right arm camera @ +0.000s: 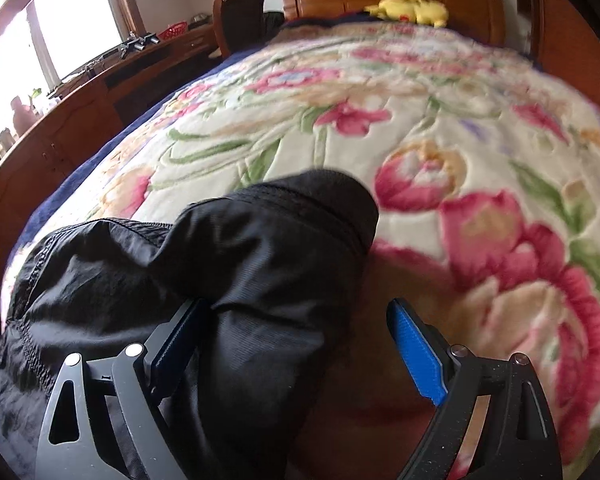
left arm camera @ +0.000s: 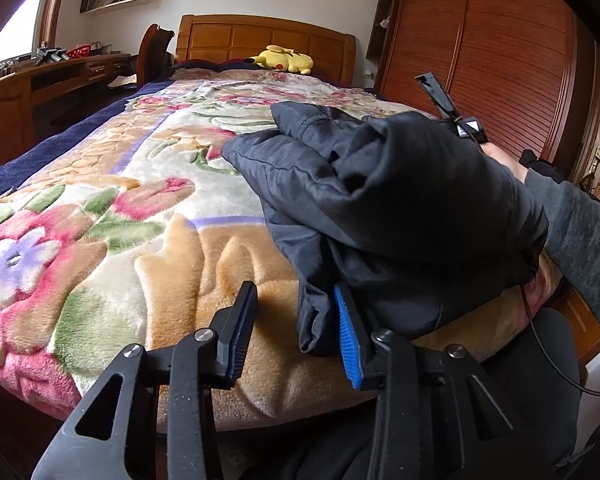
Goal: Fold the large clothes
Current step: 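Grasp the navy jacket bundle with both grippers and lift it, then carry the bundle with both grippers and set it on the bed corner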
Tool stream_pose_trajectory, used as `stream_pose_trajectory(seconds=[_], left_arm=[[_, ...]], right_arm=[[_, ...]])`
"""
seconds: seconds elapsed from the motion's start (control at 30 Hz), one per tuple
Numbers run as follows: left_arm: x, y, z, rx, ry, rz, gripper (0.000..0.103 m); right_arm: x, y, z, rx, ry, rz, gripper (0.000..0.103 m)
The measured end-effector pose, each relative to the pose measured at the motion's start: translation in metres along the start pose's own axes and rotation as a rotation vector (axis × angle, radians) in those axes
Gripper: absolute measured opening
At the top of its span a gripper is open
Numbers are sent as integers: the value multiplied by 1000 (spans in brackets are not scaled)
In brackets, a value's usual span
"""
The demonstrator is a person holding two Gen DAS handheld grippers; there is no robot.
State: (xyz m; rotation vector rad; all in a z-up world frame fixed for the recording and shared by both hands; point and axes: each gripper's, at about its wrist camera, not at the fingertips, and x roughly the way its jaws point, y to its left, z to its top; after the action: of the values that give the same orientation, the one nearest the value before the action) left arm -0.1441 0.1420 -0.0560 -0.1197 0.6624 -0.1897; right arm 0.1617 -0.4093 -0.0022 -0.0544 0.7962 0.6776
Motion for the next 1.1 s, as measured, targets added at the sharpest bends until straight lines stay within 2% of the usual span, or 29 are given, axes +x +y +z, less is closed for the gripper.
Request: stream_pose_trajectory(seconds=[0.07, 0.13, 0.23, 0.27, 0.33, 0.43, 0.6, 0.77, 1.1], left_arm=[[0, 0, 0, -10, 4, 2, 40], [0, 0, 0, -19, 7, 0, 40], [1, 0, -1, -23, 12, -2, 39], [1, -1, -1, -23, 14, -8, 35], [2, -2, 0, -30, 25, -56, 15], [-1, -7, 1, -14, 17, -46, 9], [-14, -3, 4, -27, -24, -63, 7], [-24, 6, 8, -35, -92, -40, 6], [-45, 76, 20, -93, -201, 20, 5]], right_arm=[[4, -4, 0, 13, 9, 39, 85], [5, -3, -1, 12, 14, 81, 72], [4, 5, -2, -22, 9, 110, 43], [3, 8, -3, -45, 1, 98, 40], [1, 14, -4, -85, -12, 76, 33], [-6, 19, -2, -110, -58, 46, 28], [-25, 30, 2, -151, -135, -3, 19], [-33, 50, 5, -207, -188, -36, 16], [-15, 109, 16, -310, -211, -17, 14]])
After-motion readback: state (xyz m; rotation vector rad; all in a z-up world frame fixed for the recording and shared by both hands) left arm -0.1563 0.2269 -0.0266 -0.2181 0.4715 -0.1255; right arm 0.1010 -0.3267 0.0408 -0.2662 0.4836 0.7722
